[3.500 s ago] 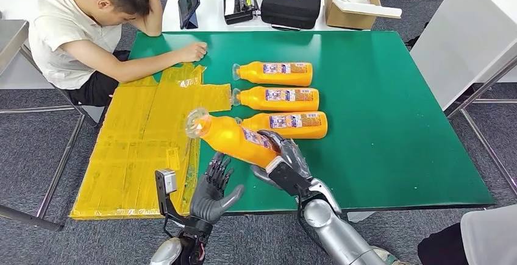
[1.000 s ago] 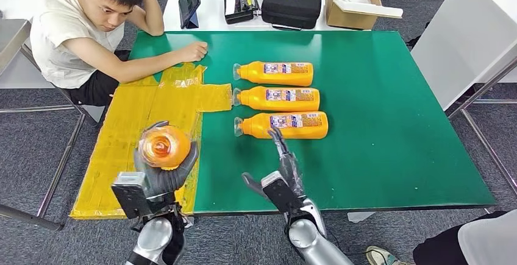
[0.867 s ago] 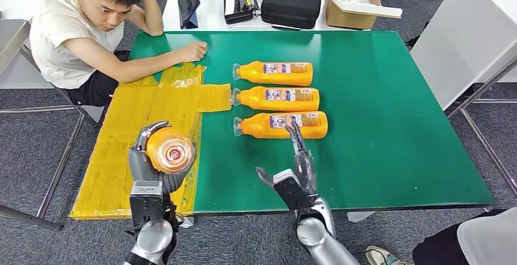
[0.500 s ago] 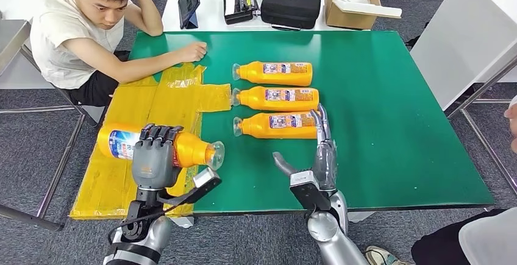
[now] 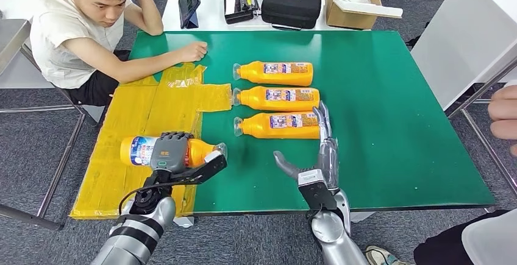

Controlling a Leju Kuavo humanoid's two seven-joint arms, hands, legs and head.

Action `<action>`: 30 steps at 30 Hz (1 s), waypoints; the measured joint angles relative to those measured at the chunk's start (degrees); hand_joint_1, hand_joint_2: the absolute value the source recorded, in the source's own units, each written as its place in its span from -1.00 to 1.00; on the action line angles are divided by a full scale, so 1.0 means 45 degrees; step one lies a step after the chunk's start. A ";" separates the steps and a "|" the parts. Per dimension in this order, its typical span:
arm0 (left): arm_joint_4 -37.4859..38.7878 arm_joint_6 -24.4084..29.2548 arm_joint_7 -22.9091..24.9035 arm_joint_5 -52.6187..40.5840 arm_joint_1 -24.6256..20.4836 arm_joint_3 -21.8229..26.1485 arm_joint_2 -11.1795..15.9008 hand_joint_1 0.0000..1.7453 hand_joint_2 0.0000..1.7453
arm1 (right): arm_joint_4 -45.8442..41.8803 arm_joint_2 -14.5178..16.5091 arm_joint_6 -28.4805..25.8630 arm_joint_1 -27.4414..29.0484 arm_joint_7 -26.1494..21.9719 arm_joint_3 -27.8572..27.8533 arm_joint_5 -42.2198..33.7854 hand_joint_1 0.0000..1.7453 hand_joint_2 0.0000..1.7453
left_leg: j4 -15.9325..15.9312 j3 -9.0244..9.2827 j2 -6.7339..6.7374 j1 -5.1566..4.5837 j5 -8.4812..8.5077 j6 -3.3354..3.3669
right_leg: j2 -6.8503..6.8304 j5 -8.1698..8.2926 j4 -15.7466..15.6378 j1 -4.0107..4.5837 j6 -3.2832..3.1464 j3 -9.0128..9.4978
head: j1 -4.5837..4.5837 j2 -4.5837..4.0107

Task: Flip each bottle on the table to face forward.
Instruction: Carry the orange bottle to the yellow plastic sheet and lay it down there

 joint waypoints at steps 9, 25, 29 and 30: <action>0.1967 -0.1416 -0.0736 0.2072 -0.1405 -0.0250 -0.0152 -1.00 1.00 | 0.0229 0.0250 0.0324 -0.0005 -0.0138 -0.0175 -0.0312 -1.00 1.00 | 0.0000 0.0000 -0.0001 0.0001 0.0002 0.0001 | 0.0000 0.0001 0.0002 0.0000 0.0000 0.0008 | -0.0001 0.0000; 0.3519 -0.2571 -0.1559 0.3703 -0.2317 -0.0373 -0.0191 -1.00 1.00 | 0.0795 0.0279 0.0456 -0.0071 -0.0381 -0.0315 -0.0862 -1.00 1.00 | -0.0001 0.0005 -0.0009 0.0001 0.0006 0.0005 | -0.0012 0.0001 0.0002 0.0000 0.0000 0.0023 | -0.0001 0.0000; 0.3604 -0.2597 -0.1585 0.3716 -0.2367 -0.0373 -0.0191 -1.00 1.00 | 0.0879 0.0279 0.0456 -0.0083 -0.0389 -0.0327 -0.0874 -1.00 1.00 | -0.0001 0.0006 -0.0010 0.0000 0.0005 0.0005 | -0.0012 0.0000 0.0002 0.0000 0.0000 0.0024 | -0.0001 0.0000; 0.3620 -0.2607 -0.1587 0.3721 -0.2375 -0.0373 -0.0191 -1.00 1.00 | 0.0894 0.0279 0.0456 -0.0088 -0.0390 -0.0329 -0.0874 -1.00 1.00 | -0.0001 0.0006 -0.0010 0.0000 0.0005 0.0005 | -0.0012 0.0000 0.0002 0.0001 0.0000 0.0024 | -0.0001 0.0000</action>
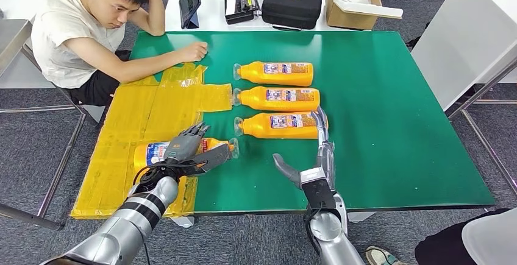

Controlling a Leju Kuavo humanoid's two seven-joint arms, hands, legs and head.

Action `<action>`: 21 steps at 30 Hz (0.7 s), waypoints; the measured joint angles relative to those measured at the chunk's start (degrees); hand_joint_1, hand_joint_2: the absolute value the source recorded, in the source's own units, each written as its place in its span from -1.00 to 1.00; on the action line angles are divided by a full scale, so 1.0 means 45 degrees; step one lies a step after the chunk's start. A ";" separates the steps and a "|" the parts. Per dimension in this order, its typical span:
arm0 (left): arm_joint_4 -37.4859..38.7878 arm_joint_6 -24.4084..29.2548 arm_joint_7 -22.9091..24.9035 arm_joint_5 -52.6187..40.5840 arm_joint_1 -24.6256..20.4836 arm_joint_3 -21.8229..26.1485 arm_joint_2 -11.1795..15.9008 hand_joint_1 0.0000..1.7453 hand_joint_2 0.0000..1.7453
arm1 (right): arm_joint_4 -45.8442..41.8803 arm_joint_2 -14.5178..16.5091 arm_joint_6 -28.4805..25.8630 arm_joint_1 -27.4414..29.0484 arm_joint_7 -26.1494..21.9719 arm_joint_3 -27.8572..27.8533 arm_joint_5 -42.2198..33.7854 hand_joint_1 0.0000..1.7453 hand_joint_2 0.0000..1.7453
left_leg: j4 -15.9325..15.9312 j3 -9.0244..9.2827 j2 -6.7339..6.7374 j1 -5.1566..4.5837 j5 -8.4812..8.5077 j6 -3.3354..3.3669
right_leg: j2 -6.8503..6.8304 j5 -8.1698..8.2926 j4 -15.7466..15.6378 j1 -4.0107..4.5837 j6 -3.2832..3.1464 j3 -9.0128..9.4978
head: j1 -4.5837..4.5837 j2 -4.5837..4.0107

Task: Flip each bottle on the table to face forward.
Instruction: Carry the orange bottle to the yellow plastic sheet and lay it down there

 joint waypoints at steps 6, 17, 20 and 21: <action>0.0052 -0.0045 -0.0520 0.0608 0.0007 -0.0016 0.0013 -1.00 1.00 | 0.0030 0.0000 -0.0032 -0.0002 -0.0063 -0.0002 0.0011 -1.00 1.00 | 0.0000 0.0002 -0.0001 0.0001 0.0000 0.0000 | -0.0001 0.0000 0.0000 0.0000 0.0000 0.0001 | 0.0000 0.0000; -0.2541 0.0937 -0.2827 0.3953 0.1420 -0.1204 0.0092 -1.00 1.00 | 0.0472 -0.0138 -0.2346 -0.0030 0.0146 0.0062 0.2164 -1.00 1.00 | 0.0000 -0.0006 -0.0006 -0.0002 -0.0003 0.0000 | -0.0002 -0.0002 -0.0001 -0.0001 0.0001 -0.0002 | 0.0000 0.0000; -0.4213 0.1068 -0.3633 0.5457 0.2299 -0.1588 0.0173 -1.00 1.00 | 0.0591 -0.0249 -0.2630 -0.0034 0.0104 0.0061 0.2166 -1.00 1.00 | 0.0000 -0.0011 -0.0005 -0.0002 -0.0006 -0.0001 | -0.0001 -0.0004 -0.0001 -0.0001 0.0000 -0.0010 | 0.0000 0.0000; -0.4767 0.1170 -0.3762 0.5740 0.2571 -0.1750 0.0213 -1.00 1.00 | 0.0614 -0.0284 -0.2670 -0.0034 0.0092 0.0061 0.2155 -1.00 1.00 | 0.0000 -0.0013 -0.0005 -0.0002 -0.0006 -0.0001 | -0.0001 -0.0005 -0.0001 -0.0001 0.0000 -0.0013 | 0.0000 0.0000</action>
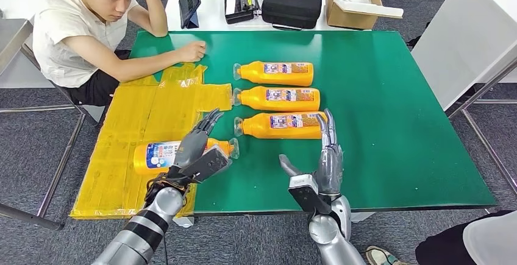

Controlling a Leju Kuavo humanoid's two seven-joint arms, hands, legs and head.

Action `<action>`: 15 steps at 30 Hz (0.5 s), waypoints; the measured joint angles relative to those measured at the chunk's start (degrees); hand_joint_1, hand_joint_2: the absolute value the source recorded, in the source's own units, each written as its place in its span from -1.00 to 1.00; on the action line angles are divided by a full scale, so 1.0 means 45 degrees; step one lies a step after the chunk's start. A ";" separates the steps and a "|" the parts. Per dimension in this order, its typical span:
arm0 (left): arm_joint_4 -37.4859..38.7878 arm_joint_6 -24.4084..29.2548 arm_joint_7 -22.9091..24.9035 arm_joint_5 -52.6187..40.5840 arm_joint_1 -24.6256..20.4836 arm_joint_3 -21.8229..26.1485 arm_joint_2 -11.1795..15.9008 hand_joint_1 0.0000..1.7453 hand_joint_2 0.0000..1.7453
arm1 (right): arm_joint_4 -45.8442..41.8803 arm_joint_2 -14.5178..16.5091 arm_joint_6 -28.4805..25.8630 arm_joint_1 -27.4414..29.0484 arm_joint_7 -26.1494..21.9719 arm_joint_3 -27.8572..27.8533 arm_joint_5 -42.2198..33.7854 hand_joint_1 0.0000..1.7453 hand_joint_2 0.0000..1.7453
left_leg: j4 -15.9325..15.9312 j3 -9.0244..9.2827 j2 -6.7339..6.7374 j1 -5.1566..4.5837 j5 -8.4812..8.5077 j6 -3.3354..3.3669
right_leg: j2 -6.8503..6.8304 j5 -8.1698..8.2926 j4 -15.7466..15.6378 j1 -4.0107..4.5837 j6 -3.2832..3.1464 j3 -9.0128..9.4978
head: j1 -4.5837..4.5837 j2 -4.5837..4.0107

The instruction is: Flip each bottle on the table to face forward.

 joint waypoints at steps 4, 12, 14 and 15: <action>-0.1747 0.0837 -0.0313 0.0186 0.0689 -0.0623 0.0186 -1.00 1.00 | 0.0074 -0.0104 -0.0096 -0.0002 -0.0107 0.0011 0.0120 -1.00 1.00 | 0.0000 -0.0005 -0.0001 0.0001 -0.0001 0.0000 | -0.0001 -0.0001 -0.0001 0.0001 -0.0001 -0.0003 | 0.0001 0.0000; -0.3556 0.2151 -0.0749 0.0016 0.1638 -0.1132 0.0368 -1.00 1.00 | 0.0841 -0.0728 -0.0733 -0.0322 0.2624 0.0234 0.3750 -1.00 1.00 | 0.0000 -0.0003 -0.0009 -0.0003 0.0002 0.0002 | -0.0004 0.0001 -0.0002 -0.0004 0.0000 0.0002 | 0.0002 0.0000; -0.4174 0.1980 -0.0726 0.0312 0.2261 -0.1309 0.0411 -1.00 1.00 | 0.1244 -0.1112 -0.0636 -0.0447 0.3663 0.0210 0.4700 -1.00 1.00 | 0.0000 -0.0005 -0.0027 -0.0011 -0.0001 0.0005 | -0.0014 -0.0001 -0.0003 -0.0011 0.0002 0.0003 | 0.0002 0.0000; -0.4500 0.1841 -0.0701 0.0504 0.2627 -0.1419 0.0431 -1.00 1.00 | 0.1430 -0.1307 -0.0601 -0.0481 0.3977 0.0176 0.4989 -1.00 1.00 | 0.0000 -0.0009 -0.0033 -0.0015 -0.0003 0.0008 | -0.0018 -0.0002 -0.0004 -0.0014 0.0003 0.0001 | 0.0002 0.0000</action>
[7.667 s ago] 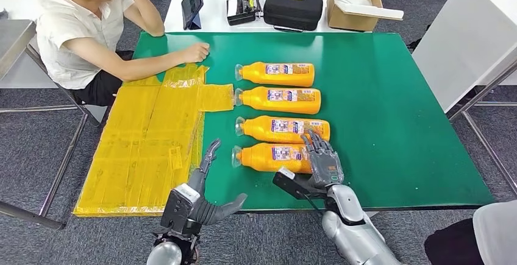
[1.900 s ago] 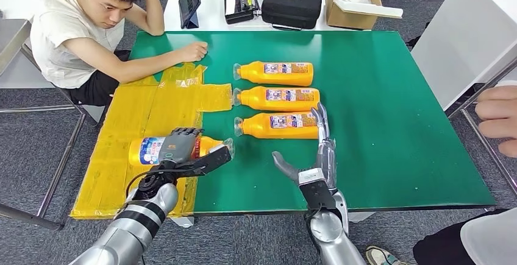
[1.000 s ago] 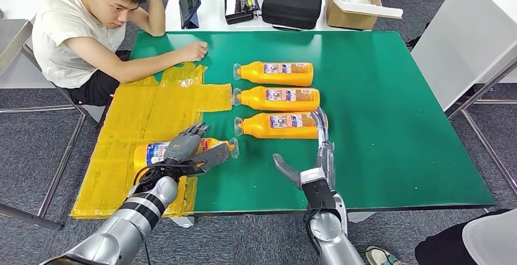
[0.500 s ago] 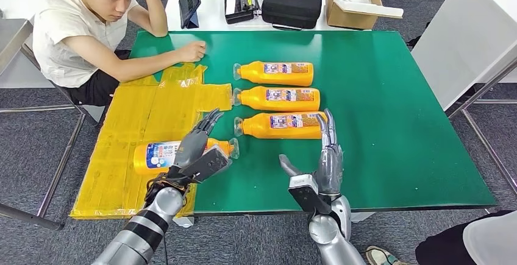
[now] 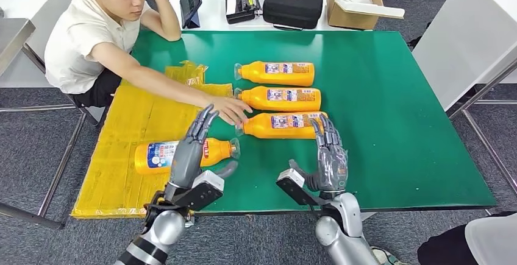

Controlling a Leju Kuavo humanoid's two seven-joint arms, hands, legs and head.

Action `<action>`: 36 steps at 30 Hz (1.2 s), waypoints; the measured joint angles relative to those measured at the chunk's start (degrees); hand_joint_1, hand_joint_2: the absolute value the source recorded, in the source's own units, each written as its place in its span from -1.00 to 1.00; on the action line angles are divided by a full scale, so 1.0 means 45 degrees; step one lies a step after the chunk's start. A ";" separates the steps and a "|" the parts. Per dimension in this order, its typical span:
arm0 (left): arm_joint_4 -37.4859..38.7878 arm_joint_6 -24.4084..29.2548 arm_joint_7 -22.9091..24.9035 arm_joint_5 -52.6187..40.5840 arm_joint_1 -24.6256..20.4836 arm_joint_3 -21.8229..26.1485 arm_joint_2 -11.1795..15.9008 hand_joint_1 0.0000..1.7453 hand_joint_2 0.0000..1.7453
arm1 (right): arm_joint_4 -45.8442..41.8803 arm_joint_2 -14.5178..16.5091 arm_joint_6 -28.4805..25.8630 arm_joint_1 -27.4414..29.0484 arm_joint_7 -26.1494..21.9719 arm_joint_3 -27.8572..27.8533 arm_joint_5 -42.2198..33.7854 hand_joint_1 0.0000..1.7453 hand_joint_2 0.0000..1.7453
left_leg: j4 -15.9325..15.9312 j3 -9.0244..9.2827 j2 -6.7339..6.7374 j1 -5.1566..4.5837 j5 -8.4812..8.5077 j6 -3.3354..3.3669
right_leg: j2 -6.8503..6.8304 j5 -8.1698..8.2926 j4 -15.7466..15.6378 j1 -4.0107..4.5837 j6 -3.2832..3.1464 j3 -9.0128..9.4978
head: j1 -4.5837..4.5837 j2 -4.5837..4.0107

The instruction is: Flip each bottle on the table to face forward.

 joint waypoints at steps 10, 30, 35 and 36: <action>-0.1324 -0.0210 0.0070 0.0293 0.1243 -0.0457 0.0138 -1.00 1.00 | 0.0732 -0.0679 0.0088 -0.0061 0.0276 -0.0161 0.0379 -1.00 1.00 | -0.0001 -0.0015 -0.0002 0.0007 -0.0005 0.0003 | -0.0009 -0.0003 -0.0001 0.0016 -0.0001 -0.0018 | -0.0002 0.0000; -0.1762 -0.1700 0.0356 0.3235 0.2351 -0.0873 0.0091 -1.00 1.00 | 0.3450 -0.1538 0.1942 -0.1329 0.2215 -0.0605 0.1709 -1.00 1.00 | 0.0000 -0.0020 -0.0008 -0.0004 -0.0002 0.0009 | -0.0015 -0.0001 -0.0001 0.0008 0.0001 -0.0019 | -0.0002 0.0000; -0.1762 -0.1720 0.0361 0.3222 0.2351 -0.0906 0.0085 -1.00 1.00 | 0.3859 -0.1541 0.2097 -0.1596 0.2297 -0.0601 0.1734 -1.00 1.00 | 0.0000 -0.0019 -0.0009 0.0001 -0.0003 0.0010 | -0.0015 -0.0002 -0.0003 0.0004 0.0001 -0.0018 | -0.0002 0.0000; -0.1762 -0.1721 0.0361 0.3222 0.2351 -0.0910 0.0085 -1.00 1.00 | 0.3910 -0.1541 0.2115 -0.1632 0.2297 -0.0600 0.1734 -1.00 1.00 | 0.0000 -0.0019 -0.0009 0.0000 -0.0003 0.0011 | -0.0015 -0.0002 -0.0003 0.0003 0.0001 -0.0017 | -0.0002 0.0000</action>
